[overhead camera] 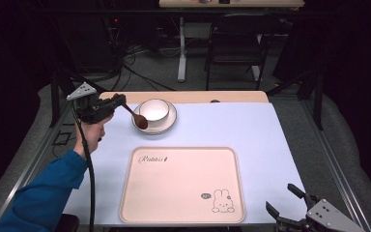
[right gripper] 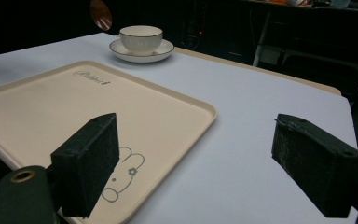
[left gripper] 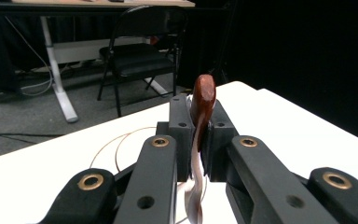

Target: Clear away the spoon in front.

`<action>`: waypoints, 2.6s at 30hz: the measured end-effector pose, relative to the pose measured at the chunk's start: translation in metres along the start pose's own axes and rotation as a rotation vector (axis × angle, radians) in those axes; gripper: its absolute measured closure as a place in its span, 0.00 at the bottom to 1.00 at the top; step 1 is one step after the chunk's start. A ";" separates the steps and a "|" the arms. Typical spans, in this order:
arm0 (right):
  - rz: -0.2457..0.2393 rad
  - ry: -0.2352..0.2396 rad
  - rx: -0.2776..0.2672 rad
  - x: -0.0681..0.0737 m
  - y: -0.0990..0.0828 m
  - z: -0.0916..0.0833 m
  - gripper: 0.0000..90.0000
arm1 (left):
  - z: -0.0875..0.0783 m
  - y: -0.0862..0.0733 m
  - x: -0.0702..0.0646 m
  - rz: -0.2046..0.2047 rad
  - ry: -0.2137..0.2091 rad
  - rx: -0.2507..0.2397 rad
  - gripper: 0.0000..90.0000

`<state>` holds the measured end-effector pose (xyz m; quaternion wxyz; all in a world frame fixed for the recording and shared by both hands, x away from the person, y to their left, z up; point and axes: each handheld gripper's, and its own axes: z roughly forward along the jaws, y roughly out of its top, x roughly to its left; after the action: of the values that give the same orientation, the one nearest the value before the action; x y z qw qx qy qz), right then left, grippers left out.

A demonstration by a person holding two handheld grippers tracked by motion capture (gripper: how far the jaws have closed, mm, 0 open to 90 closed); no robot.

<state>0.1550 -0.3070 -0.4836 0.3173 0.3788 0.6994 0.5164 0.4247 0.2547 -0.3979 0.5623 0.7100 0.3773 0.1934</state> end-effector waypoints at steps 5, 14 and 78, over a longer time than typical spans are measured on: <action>0.000 -0.001 -0.002 0.000 0.000 0.000 0.16 | -0.003 -0.002 -0.003 -0.003 -0.046 0.033 0.94; -0.001 -0.001 -0.002 0.000 0.000 0.000 0.16 | -0.004 -0.008 -0.009 0.001 -0.096 0.087 0.94; 0.004 0.000 0.000 -0.001 0.000 0.000 0.16 | 0.031 -0.072 -0.033 -0.096 -0.314 0.442 0.90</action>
<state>0.1554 -0.3076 -0.4837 0.3163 0.3799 0.6987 0.5172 0.4023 0.2160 -0.4697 0.4539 0.8180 0.3517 -0.0332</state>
